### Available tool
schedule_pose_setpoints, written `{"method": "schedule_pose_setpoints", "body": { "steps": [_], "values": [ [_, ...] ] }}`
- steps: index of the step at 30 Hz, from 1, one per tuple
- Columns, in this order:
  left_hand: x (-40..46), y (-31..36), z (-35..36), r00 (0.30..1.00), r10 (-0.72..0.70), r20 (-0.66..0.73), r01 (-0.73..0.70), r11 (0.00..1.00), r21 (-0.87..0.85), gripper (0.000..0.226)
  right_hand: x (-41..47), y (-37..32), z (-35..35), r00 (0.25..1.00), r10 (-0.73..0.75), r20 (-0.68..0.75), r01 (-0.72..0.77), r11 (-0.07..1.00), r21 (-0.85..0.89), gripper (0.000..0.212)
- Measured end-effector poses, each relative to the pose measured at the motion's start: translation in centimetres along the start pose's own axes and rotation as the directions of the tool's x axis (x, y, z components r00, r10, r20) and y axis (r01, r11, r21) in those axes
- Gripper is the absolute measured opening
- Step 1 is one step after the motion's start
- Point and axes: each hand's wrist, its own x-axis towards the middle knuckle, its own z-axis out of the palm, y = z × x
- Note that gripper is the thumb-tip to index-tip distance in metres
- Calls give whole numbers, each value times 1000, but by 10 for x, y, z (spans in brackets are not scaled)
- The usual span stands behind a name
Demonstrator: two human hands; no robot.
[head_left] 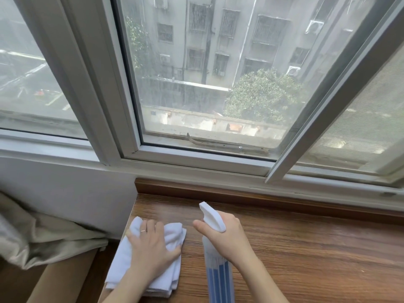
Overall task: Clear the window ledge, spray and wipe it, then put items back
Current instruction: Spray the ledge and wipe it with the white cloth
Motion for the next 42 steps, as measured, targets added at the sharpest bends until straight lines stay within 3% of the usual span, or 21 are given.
{"method": "schedule_pose_setpoints", "body": {
  "steps": [6,13,16,24,30,36,42],
  "values": [
    [37,-1,3,998,-10,64,6,998,65,68,0,-2,4,1000,0,3,0,1000,10,46],
    [92,4,-7,944,-144,295,101,982,156,83,-5,0,6,1000,-7,10,7,1000,25,41],
    [99,7,-13,931,-162,327,122,982,142,77,-10,1,4,999,-22,24,21,999,40,42],
    [46,-3,-24,947,-76,312,41,992,117,82,-34,1,-6,997,-78,16,78,997,16,36],
    [-11,-11,-33,951,-95,294,70,993,94,85,-57,-1,-7,995,-83,50,83,997,-7,44],
    [-11,-17,-52,889,-129,440,128,991,31,121,-88,-1,10,995,-80,60,83,995,-52,47],
    [-37,-26,-57,849,-64,525,53,998,35,116,-127,-1,33,999,-19,48,22,998,-62,48]
  ]
}}
